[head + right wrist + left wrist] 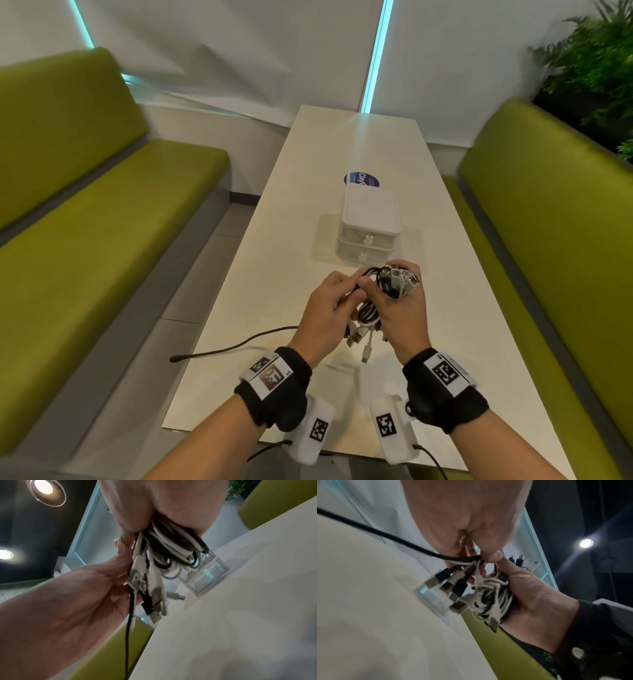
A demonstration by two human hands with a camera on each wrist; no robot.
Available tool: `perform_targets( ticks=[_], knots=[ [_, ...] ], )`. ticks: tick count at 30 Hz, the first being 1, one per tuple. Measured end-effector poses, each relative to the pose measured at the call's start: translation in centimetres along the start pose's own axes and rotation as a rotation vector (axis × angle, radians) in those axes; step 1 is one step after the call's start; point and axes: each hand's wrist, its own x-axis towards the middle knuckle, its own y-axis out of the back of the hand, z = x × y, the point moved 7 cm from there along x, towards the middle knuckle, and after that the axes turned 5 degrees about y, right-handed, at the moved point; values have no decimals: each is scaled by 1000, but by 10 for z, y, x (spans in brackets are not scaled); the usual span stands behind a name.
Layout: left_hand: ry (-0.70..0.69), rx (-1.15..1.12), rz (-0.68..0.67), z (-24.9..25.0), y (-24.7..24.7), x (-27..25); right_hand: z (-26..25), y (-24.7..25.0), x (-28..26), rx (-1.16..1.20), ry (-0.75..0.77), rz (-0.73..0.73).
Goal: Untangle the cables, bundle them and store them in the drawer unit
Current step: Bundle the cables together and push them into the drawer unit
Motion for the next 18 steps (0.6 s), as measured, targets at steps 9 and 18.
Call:
perform_targets(
  ticks=[9, 18],
  knots=[
    [-57, 196, -296, -10, -16, 3, 0, -3, 1, -13, -68, -12],
    [198, -58, -77, -16, 5, 1, -6, -5, 2, 13, -66, 32]
  ],
)
